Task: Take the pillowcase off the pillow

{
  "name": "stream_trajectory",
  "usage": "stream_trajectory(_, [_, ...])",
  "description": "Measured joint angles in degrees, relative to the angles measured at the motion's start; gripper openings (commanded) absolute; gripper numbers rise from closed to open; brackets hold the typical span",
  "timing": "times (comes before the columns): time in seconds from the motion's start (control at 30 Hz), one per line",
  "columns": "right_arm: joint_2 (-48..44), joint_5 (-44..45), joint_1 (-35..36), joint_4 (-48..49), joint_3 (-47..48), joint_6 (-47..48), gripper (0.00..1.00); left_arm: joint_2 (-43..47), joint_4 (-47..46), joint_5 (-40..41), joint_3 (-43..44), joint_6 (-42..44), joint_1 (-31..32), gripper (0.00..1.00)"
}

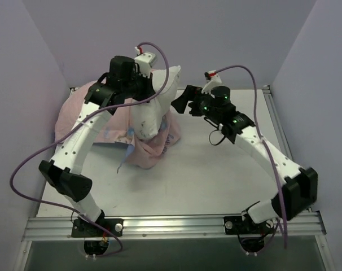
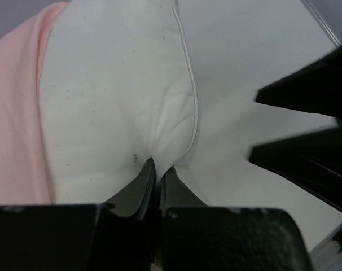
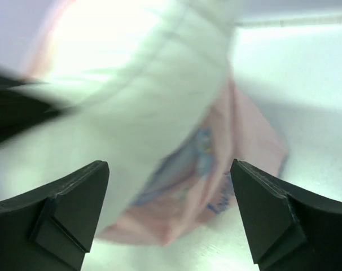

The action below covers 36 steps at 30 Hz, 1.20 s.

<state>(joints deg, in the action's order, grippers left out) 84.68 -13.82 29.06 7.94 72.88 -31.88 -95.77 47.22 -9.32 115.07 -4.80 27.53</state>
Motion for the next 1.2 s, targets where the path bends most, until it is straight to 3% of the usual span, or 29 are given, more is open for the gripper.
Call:
stream_trajectory(0.13, [-10.97,2.75,3.78,-1.73,-0.20,2.47,1.00,-6.71,-1.36,1.22,2.01,-0.17,1.86,0.02])
stream_trajectory(0.23, [-12.76,3.43,9.11,-1.29,-0.85,2.05,1.00,-8.85,-1.42,1.55,2.43,-0.57,2.64,0.02])
stream_trajectory(0.33, [-10.03,4.59,12.66,-1.57,-0.79,1.62,1.00,-8.94,-1.22,1.90,2.80,-0.68,2.89,0.02])
stream_trajectory(0.57, [-2.12,6.91,12.83,-3.61,-0.92,1.49,1.00,-8.28,-1.33,3.32,3.93,-0.74,2.75,0.02])
stream_trajectory(1.0, [7.10,1.55,13.03,5.14,1.20,-1.05,1.00,-8.20,-1.11,5.31,3.93,-0.50,2.86,0.02])
stream_trajectory(1.1, [10.23,-0.13,13.00,7.82,2.60,-1.29,0.90,-8.20,-0.74,6.56,3.93,-0.11,2.80,0.02])
stream_trajectory(1.2, [12.81,-2.36,12.92,10.93,3.96,-1.20,0.31,-8.22,-0.70,7.54,3.93,0.22,2.01,0.02])
